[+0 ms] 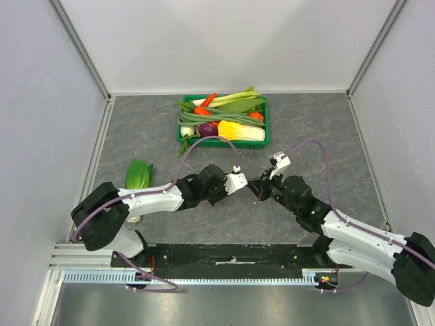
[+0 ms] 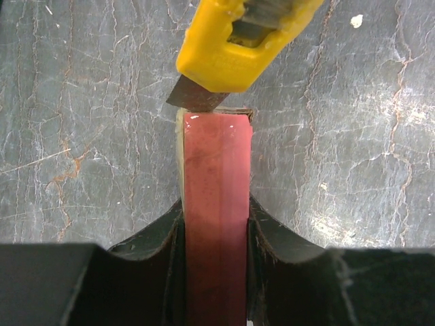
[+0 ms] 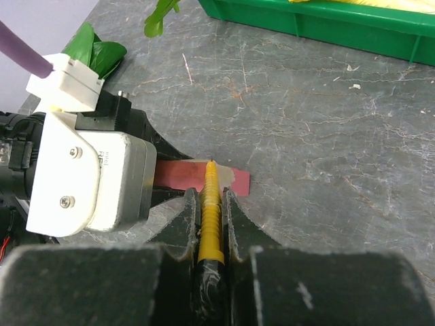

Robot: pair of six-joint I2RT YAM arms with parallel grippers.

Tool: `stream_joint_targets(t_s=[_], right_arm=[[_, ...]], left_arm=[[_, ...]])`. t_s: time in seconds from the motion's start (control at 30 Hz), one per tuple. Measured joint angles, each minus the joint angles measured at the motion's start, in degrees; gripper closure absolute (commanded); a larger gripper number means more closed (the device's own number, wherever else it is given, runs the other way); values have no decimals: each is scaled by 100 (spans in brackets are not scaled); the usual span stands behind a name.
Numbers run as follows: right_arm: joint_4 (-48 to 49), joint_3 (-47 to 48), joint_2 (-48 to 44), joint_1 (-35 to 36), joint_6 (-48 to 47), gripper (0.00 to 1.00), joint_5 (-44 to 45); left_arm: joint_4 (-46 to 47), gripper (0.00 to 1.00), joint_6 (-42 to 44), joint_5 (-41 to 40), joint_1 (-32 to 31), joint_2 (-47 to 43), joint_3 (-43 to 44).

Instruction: Unpack the express box

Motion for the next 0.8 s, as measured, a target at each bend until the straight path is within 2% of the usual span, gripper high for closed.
stream_joint_targets(t_s=[0.67,0.8], right_arm=[[-573,0,-400,-55,0,100,-216],[-846,2,-651,-52,70,100,-160]], left_arm=[[-232,98,-153,372,168,63,162],[-223,89,-177,402,175,63,162]])
